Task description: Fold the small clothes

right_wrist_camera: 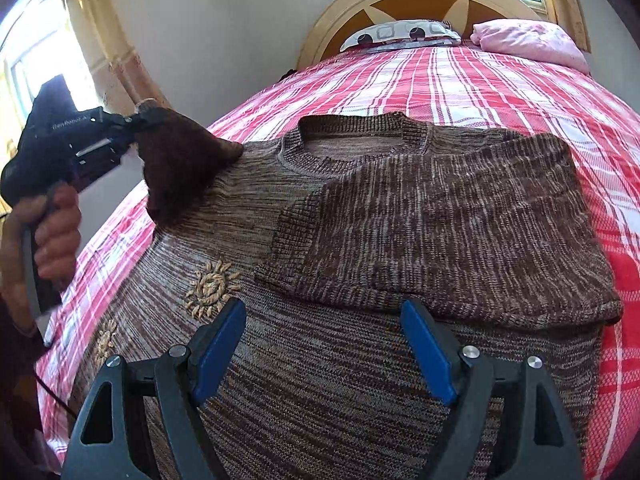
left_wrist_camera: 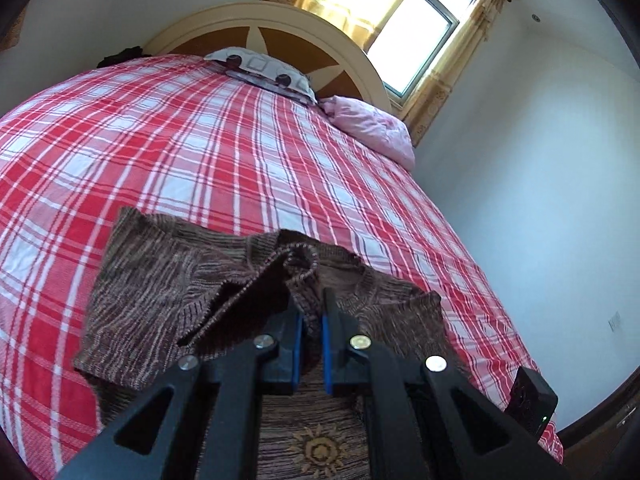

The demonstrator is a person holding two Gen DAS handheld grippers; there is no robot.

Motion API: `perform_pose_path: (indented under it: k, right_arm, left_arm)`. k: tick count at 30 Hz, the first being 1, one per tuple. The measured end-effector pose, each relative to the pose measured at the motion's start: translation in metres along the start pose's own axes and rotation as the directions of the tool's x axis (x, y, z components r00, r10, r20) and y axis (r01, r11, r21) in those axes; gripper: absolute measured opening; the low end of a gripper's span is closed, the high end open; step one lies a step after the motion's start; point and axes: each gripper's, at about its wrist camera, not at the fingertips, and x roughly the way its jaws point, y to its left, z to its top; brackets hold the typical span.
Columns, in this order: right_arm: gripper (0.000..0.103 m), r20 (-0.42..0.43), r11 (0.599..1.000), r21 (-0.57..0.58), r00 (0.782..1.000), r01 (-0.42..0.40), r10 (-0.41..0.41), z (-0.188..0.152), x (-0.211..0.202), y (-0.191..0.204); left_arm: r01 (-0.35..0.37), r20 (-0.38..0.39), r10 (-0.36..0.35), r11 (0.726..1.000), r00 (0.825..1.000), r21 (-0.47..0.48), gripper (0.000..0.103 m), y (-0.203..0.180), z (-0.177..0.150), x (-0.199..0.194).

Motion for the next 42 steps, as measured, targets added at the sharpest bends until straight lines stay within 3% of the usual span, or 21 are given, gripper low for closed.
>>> perform_pose_path:
  k: [6,10,12,14,16,19,20,21,22,23,24,26,27,28,30,33,37,40,42]
  right_arm:
    - [0.081,0.012,0.999,0.031,1.000,-0.024,0.023,0.000,-0.002,-0.005]
    - [0.081,0.025,0.997,0.057,0.999,-0.042,0.040,-0.001,-0.005,-0.010]
    - [0.081,0.032,0.996,0.075,0.998,-0.052,0.050,0.000,-0.007,-0.013]
    - [0.081,0.040,0.994,0.091,0.998,-0.061,0.058,-0.001,-0.008,-0.016]
    - [0.081,0.044,0.993,0.100,0.997,-0.066,0.062,-0.001,-0.008,-0.018]
    - [0.081,0.047,0.993,0.102,0.997,-0.065,0.060,-0.001,-0.008,-0.018]
    - [0.081,0.047,0.993,0.102,0.997,-0.063,0.059,-0.001,-0.009,-0.018]
    - [0.081,0.048,0.993,0.101,0.997,-0.058,0.054,-0.001,-0.009,-0.018]
    - [0.081,0.049,0.994,0.100,0.998,-0.052,0.047,-0.001,-0.009,-0.018]
    - [0.081,0.054,0.994,0.099,0.998,-0.036,0.031,-0.001,-0.011,-0.017]
    - [0.081,0.063,0.995,0.097,0.998,-0.013,0.006,-0.001,-0.013,-0.016]
    - [0.081,0.066,0.995,0.096,0.998,0.019,-0.025,0.002,-0.017,-0.013]
    - [0.081,0.048,0.995,0.096,0.998,0.035,-0.040,0.006,-0.017,-0.012]
    - [0.081,0.019,0.992,0.084,0.995,0.091,-0.093,0.013,-0.017,-0.005]
    - [0.081,0.009,0.988,0.052,0.989,0.149,-0.149,0.025,-0.020,0.009]
    - [0.081,-0.024,0.984,-0.088,0.987,0.157,-0.160,0.049,-0.010,0.050]
    - [0.081,-0.040,0.898,-0.363,0.959,0.248,-0.281,0.065,0.034,0.112]
    - [0.081,-0.083,0.854,-0.457,0.944,0.247,-0.318,0.064,0.068,0.134]
    - [0.080,-0.097,0.834,-0.489,0.934,0.257,-0.345,0.063,0.085,0.140]
  left_arm:
    - [-0.030,-0.107,0.046,0.989,0.993,0.144,0.008,-0.031,-0.033,0.041]
    - [-0.031,-0.182,0.092,0.950,0.979,0.311,0.011,-0.056,-0.056,0.057]
    - [-0.032,-0.168,0.108,0.916,0.980,0.400,0.022,-0.068,-0.064,0.049]
    - [-0.035,-0.135,0.105,0.896,0.985,0.442,0.053,-0.073,-0.065,0.034]
    - [-0.060,-0.082,0.109,0.889,0.991,0.453,0.071,-0.069,-0.063,0.015]
    - [-0.166,0.006,0.184,0.871,0.983,0.462,0.084,-0.048,-0.056,-0.009]
    - [-0.245,0.045,0.254,0.851,0.966,0.464,0.093,-0.036,-0.054,-0.014]
    - [-0.333,0.082,0.334,0.824,0.939,0.459,0.096,-0.024,-0.052,-0.017]
    - [-0.443,0.122,0.438,0.777,0.891,0.448,0.096,-0.007,-0.050,-0.019]
    - [-0.507,0.135,0.503,0.743,0.853,0.436,0.096,0.007,-0.049,-0.018]
    - [-0.554,0.129,0.555,0.722,0.821,0.415,0.096,0.022,-0.047,-0.017]
    - [-0.604,0.083,0.619,0.715,0.781,0.352,0.096,0.055,-0.042,-0.016]
    - [-0.595,0.032,0.618,0.741,0.786,0.310,0.096,0.070,-0.039,-0.015]
    - [-0.568,-0.015,0.594,0.776,0.805,0.275,0.096,0.081,-0.038,-0.015]
    - [-0.538,-0.050,0.564,0.807,0.824,0.244,0.096,0.089,-0.036,-0.015]
    - [-0.516,-0.068,0.543,0.824,0.837,0.235,0.097,0.096,-0.037,-0.015]
    - [-0.488,-0.082,0.510,0.851,0.856,0.195,0.099,0.103,-0.036,-0.016]
    - [-0.455,-0.102,0.471,0.878,0.876,0.150,0.101,0.111,-0.036,-0.019]
    - [-0.450,-0.102,0.466,0.881,0.879,0.148,0.101,0.109,-0.038,-0.015]
